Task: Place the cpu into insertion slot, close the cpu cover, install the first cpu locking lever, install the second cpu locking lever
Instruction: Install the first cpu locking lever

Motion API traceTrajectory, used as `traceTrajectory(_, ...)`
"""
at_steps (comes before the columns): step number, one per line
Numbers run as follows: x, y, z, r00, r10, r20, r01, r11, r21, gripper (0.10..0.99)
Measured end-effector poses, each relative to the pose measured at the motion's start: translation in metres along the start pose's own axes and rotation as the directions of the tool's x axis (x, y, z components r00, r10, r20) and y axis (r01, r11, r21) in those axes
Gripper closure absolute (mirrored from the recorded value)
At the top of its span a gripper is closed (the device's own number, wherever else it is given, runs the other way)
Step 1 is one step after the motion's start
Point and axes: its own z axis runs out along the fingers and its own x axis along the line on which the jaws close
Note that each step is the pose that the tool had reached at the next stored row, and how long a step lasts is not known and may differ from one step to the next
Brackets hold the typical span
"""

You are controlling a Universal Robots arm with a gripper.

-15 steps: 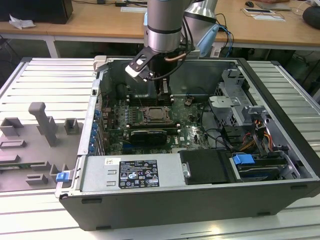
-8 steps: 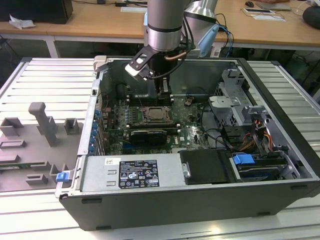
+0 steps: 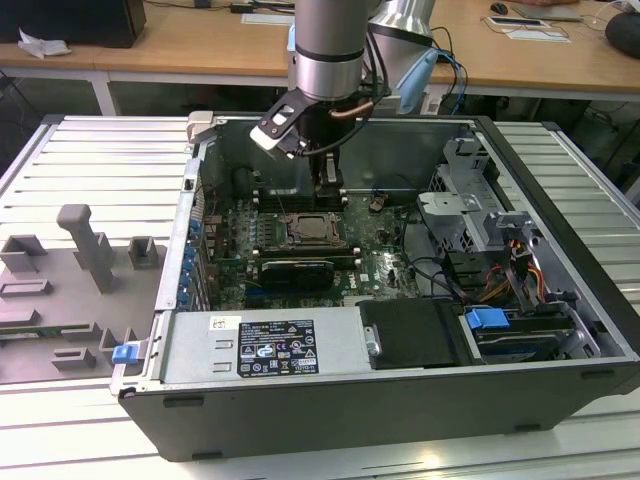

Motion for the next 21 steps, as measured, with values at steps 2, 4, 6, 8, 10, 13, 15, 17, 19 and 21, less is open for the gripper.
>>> traceTrajectory(2, 0.0, 0.0, -0.0011, 1.0, 0.0, 0.0, 0.0, 1.0, 0.0, 0.98)
traceTrajectory(4, 0.0, 0.0002, -0.005, 1.0, 0.0, 0.0021, 0.0, 1.0, 0.0, 0.98)
traceTrajectory(6, 0.0, 0.0003, -0.0087, 1.0, 0.0, 0.0042, 0.0, 1.0, 0.0, 0.98)
traceTrajectory(8, 0.0, 0.0004, -0.0127, 1.0, 0.0, 0.0064, 0.0, 1.0, 0.0, 0.98)
traceTrajectory(10, 0.0, 0.0005, -0.0167, 1.0, 0.0, 0.008, 0.0, 1.0, 0.001, 0.98)
traceTrajectory(13, 0.0, 0.0008, -0.0252, 0.9999, -0.002, 0.0115, 0.002, 1.0, 0.001, 0.98)
traceTrajectory(15, 0.0, 0.0007, -0.0252, 0.9968, -0.079, 0.0116, 0.079, 0.9969, 0.001, 0.98)
traceTrajectory(17, 0.0, 0.0006, -0.0252, 0.9887, -0.15, 0.01, 0.15, 0.9887, 0.0, 0.98)
traceTrajectory(19, 0.0, 0.0006, -0.025, 0.9863, -0.165, 0.0095, 0.165, 0.9863, 0.0, 0.98)
traceTrajectory(21, 0.0002, 0.0007, -0.0247, 0.9849, -0.173, 0.0096, 0.173, 0.9849, 0.001, 0.98)
